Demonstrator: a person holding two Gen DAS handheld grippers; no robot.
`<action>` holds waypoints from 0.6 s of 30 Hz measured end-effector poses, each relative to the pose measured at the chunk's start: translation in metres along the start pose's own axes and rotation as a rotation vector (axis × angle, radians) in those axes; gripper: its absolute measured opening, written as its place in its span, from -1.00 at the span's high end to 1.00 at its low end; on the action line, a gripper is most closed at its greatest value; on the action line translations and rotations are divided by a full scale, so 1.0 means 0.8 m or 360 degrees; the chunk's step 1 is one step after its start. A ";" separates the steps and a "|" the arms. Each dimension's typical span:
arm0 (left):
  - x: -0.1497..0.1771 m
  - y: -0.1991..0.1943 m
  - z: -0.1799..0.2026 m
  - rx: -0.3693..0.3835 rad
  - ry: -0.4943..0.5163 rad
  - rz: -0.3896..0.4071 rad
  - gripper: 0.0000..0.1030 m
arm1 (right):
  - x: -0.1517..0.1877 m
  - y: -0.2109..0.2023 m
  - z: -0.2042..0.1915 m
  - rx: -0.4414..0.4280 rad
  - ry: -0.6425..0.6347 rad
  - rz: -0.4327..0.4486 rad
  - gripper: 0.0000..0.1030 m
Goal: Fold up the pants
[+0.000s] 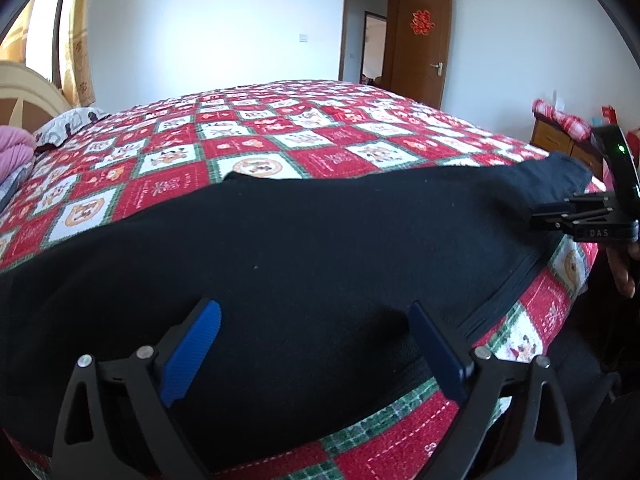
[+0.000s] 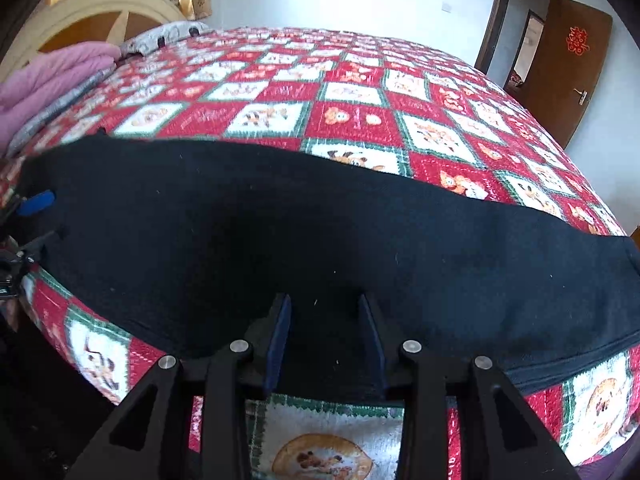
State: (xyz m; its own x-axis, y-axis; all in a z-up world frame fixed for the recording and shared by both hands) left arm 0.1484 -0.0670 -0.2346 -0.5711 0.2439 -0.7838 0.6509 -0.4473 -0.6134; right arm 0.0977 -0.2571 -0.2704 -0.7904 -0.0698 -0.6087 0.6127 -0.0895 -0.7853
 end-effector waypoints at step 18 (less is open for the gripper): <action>-0.036 -0.062 -0.212 -0.0549 -0.0323 0.0103 -0.90 | 0.041 -0.135 0.336 0.0308 0.1144 0.0437 0.26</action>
State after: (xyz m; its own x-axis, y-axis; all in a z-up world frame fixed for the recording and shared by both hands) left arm 0.2175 0.0937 -0.1981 -0.5883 0.0344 -0.8079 0.7985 -0.1327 -0.5872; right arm 0.0063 -0.5166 -0.1752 -0.3774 0.5382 -0.7536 0.7227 -0.3376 -0.6031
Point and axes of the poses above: each gripper's, at about its wrist camera, not at the fingertips, and y roughly the way its jaws point, z to its right, x to its underside, the point moved 9 cm from there along y, roughly the way its jaws point, and after that the axes turned 2 degrees about x, right-handed, at the moved point
